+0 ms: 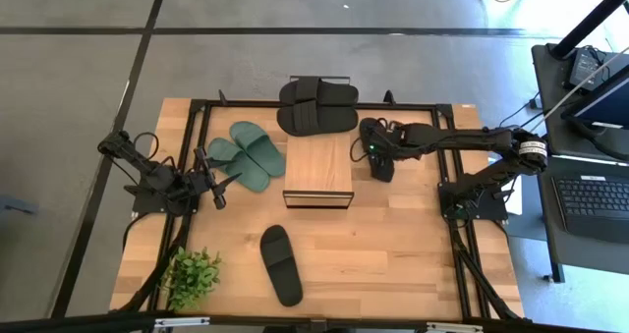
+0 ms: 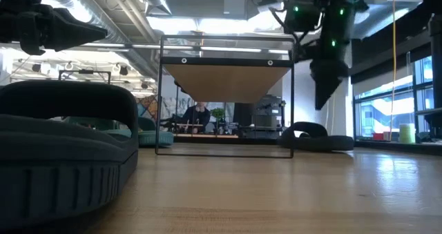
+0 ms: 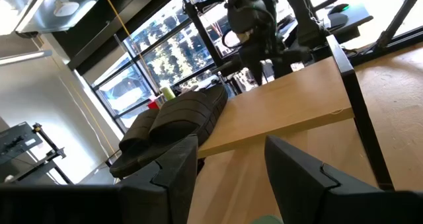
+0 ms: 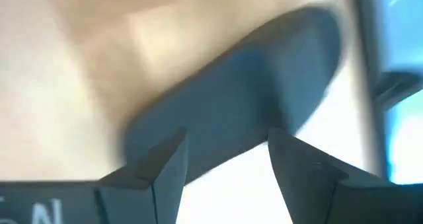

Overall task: Pick and place slides into the shelf
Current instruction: Put the black slide under the shelf

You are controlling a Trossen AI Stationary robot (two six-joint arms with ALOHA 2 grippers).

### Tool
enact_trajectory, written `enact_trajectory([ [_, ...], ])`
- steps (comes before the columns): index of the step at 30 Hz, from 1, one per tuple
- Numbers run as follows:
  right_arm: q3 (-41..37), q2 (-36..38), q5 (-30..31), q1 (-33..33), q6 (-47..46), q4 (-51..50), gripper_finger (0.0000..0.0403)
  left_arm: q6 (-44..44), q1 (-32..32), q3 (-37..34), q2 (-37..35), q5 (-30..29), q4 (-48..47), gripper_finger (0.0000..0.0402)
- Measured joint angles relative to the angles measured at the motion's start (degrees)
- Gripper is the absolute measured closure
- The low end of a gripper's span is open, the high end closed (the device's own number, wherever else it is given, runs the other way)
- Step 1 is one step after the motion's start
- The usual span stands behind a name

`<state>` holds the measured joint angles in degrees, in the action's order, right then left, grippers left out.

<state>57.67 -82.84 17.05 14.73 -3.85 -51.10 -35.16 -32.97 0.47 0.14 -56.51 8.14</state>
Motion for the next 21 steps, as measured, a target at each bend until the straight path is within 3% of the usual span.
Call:
enact_trajectory([
  [5, 1.2, 0.0, -5.1, -2.3, -17.4, -3.9, 0.0194, 0.0, 0.0, 0.0, 0.0, 0.0, 0.0, 0.0233],
  [13, -2.8, 0.0, -5.1, -4.8, -30.1, -4.4, 0.0194, 0.2, 0.0, 0.0, 0.0, 0.0, 0.0, 0.0233],
  [19, -5.4, 0.0, 3.7, -5.5, -42.9, -5.1, 0.0194, 1.1, 0.0, 0.0, 0.0, 0.0, 0.0, 0.0233],
  [21, -6.8, 0.0, 4.2, -4.7, -45.4, -5.3, 0.0194, 2.5, 0.0, 0.0, 0.0, 0.0, 0.0, 0.0233],
])
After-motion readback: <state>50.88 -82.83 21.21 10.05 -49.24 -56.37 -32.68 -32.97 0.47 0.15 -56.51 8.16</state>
